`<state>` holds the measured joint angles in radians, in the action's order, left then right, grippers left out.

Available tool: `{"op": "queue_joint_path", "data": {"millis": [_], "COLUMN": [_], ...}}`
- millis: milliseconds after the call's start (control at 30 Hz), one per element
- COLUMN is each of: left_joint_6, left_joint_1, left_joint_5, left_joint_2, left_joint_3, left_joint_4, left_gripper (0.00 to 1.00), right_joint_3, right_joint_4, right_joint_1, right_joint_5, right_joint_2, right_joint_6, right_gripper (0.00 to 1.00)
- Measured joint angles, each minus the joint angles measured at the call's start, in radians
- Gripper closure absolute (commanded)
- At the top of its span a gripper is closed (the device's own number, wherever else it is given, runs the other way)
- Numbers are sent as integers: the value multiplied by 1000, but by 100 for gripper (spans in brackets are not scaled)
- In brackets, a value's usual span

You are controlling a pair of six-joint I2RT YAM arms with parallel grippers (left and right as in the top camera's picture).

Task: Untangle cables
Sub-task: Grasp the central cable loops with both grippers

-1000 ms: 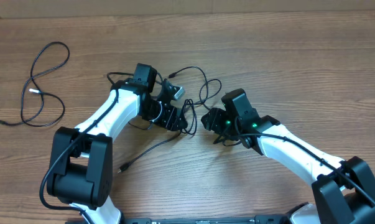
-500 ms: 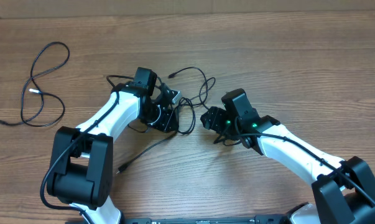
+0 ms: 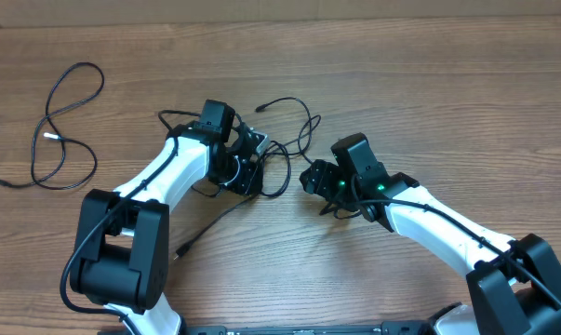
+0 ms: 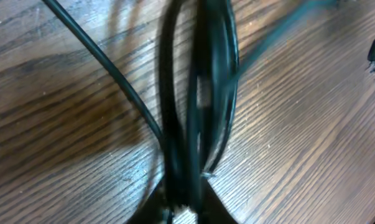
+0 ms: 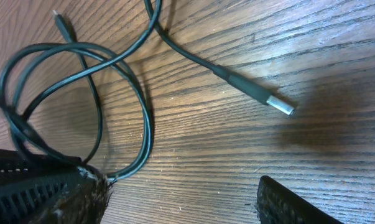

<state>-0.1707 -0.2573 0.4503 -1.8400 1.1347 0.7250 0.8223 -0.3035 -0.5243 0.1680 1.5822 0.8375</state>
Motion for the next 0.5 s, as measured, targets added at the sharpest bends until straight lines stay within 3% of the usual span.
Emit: {"op": "queue_joint_path", "data": {"millis": [33,200,267,333,500], "left_joint_6": [2,3,3,3,-13], "left_joint_1": [0,0,0,0,0], "left_joint_5": [-3,-26,-32,-35,-11], "left_joint_2": [0,0,0,0,0], "left_joint_3": [0,0,0,0,-1], "left_joint_4": [0,5,7,6,-13], "left_gripper": [96,95,96,95,96], "right_joint_3": [0,0,0,0,-1], "right_joint_4": [0,-2,-2,2,56], "right_joint_1": [0,0,0,0,0], "right_joint_5": [0,0,5,13,56], "right_joint_2": [0,0,0,0,0], "right_joint_6": [0,0,0,-5,-52], "right_gripper": [9,8,15,31,51]}}
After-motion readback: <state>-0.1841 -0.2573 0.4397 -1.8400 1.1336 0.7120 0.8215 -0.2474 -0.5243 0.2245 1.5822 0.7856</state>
